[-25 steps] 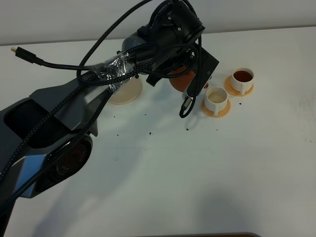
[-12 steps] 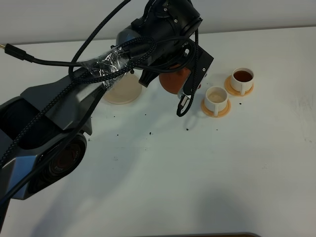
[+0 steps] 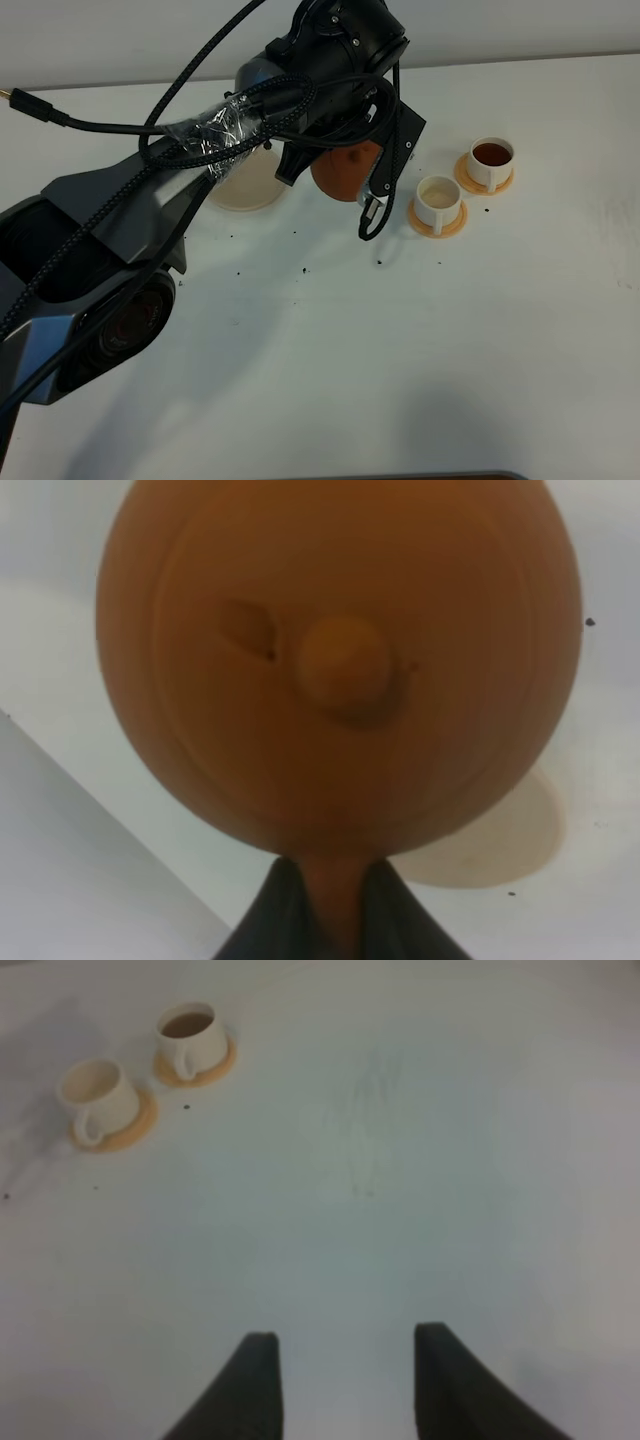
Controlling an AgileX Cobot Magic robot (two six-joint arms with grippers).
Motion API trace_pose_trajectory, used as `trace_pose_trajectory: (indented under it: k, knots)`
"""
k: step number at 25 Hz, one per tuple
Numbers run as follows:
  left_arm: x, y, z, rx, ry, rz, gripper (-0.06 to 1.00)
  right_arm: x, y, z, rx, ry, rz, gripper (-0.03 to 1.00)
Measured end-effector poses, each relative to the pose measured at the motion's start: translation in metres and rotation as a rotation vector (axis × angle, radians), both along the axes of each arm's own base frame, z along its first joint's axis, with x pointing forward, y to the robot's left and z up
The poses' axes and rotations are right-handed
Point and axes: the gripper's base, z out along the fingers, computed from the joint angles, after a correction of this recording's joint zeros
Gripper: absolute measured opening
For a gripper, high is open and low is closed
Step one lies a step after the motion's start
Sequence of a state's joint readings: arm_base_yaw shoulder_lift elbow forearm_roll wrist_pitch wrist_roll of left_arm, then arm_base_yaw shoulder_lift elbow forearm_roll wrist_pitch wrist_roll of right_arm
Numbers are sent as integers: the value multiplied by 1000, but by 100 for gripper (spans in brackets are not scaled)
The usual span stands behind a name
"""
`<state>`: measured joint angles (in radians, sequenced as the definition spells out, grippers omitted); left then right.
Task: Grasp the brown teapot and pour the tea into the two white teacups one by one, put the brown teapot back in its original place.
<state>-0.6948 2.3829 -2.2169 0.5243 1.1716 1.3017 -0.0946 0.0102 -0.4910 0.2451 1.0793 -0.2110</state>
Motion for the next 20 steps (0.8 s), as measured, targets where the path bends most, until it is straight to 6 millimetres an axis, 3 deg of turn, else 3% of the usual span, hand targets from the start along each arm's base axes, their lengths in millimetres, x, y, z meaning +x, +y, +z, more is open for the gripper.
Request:
trace_pose_trajectory:
  k: [6, 14, 20]
  knots:
    - [9, -10, 3, -58, -90, -114, 11, 0, 0, 0, 0, 0, 0, 31]
    - [19, -17, -21, -1, -117, -237, 11, 0, 0, 0, -1, 0, 0, 31]
    - [22, -22, -20, -17, -159, -295, 11, 0, 0, 0, -1, 0, 0, 31]
